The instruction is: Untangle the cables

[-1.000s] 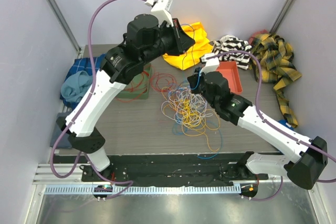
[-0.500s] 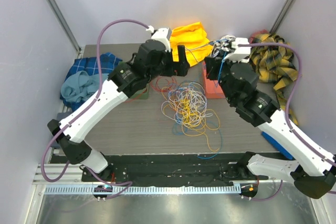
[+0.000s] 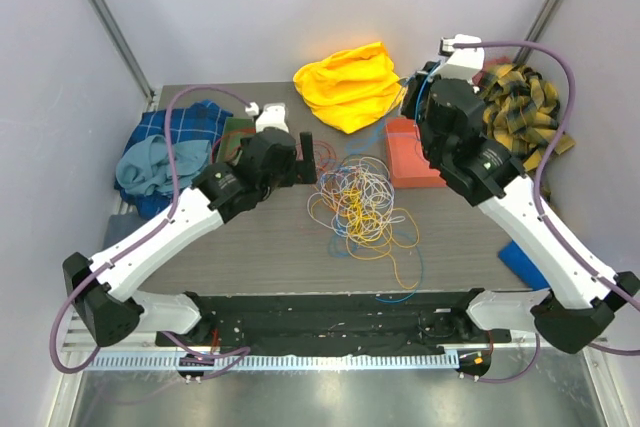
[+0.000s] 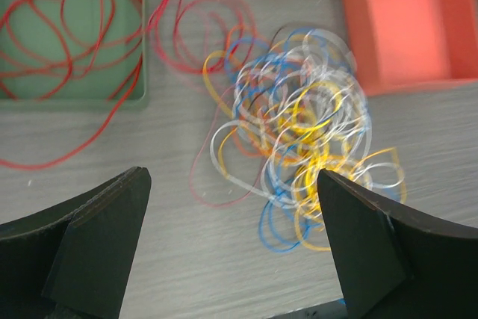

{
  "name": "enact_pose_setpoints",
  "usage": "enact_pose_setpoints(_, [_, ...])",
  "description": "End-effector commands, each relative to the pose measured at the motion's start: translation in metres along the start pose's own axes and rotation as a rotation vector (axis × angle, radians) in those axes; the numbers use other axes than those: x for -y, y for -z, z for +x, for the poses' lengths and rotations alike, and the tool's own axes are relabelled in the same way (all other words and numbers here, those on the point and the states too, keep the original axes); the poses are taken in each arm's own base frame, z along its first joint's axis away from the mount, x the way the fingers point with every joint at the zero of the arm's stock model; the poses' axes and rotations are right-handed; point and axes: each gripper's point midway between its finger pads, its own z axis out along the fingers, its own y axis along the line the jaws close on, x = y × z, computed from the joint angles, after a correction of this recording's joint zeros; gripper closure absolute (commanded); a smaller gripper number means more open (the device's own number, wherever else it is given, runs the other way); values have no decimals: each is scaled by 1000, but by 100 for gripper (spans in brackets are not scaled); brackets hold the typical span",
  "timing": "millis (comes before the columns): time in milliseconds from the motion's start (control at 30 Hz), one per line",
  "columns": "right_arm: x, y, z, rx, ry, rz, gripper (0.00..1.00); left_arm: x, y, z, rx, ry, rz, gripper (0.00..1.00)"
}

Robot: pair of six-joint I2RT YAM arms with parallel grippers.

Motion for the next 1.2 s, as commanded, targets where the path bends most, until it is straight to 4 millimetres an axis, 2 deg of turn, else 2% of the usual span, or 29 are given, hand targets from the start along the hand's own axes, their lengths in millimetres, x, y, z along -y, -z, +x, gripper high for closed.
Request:
enact_pose_setpoints(0, [14,-20,-13,12,-31,73,99,-14,-7,35,-55,79,-30,0])
enact_pose_setpoints(33, [25,-28,-11,7,-30,106,99,-14,-8,41,-67,85,-24,0])
enact_pose_setpoints(100, [31,-40,-2,-15,-29,124,99,-19,-9,55,-92,100,-26,0])
enact_pose_setpoints(133, [40,-51,6,-30,-22,157,99,-21,-9,60,-100,107,-27,0])
enact_pose_setpoints(233, [53,-69,24,-70,-20,195,99,-23,-8,70,-111,130,-9,0])
enact_pose_setpoints(267, [68,-81,35,-92,-20,234,99,-22,-7,71,-110,134,1,0])
enact_pose_setpoints(367, [83,-105,70,-170,-56,256,99,-23,-5,83,-129,143,22,0])
enact_pose_setpoints(467, [101,-124,95,-225,-66,288,99,-24,-6,91,-139,152,38,0])
enact_pose_setpoints(500, [110,-134,111,-258,-52,316,99,-25,-7,95,-146,151,36,0])
enact_pose_setpoints(700, [126,-177,158,-353,-14,367,99,-29,-12,113,-185,153,29,0])
enact_pose_setpoints(800, [131,-186,173,-386,1,388,99,-29,-16,121,-204,151,29,0])
enact_pose_setpoints(867, [139,-191,190,-419,13,410,99,-29,-18,124,-212,148,24,0])
enact_pose_setpoints(1000, [164,-191,215,-464,-5,460,99,-28,-23,128,-223,134,24,0])
enact_pose_setpoints(1100, [186,-188,224,-484,-40,495,99,-26,-27,132,-238,125,26,0])
enact_pose_setpoints(1167, [192,-186,223,-479,-55,496,99,-25,-29,133,-246,121,26,0])
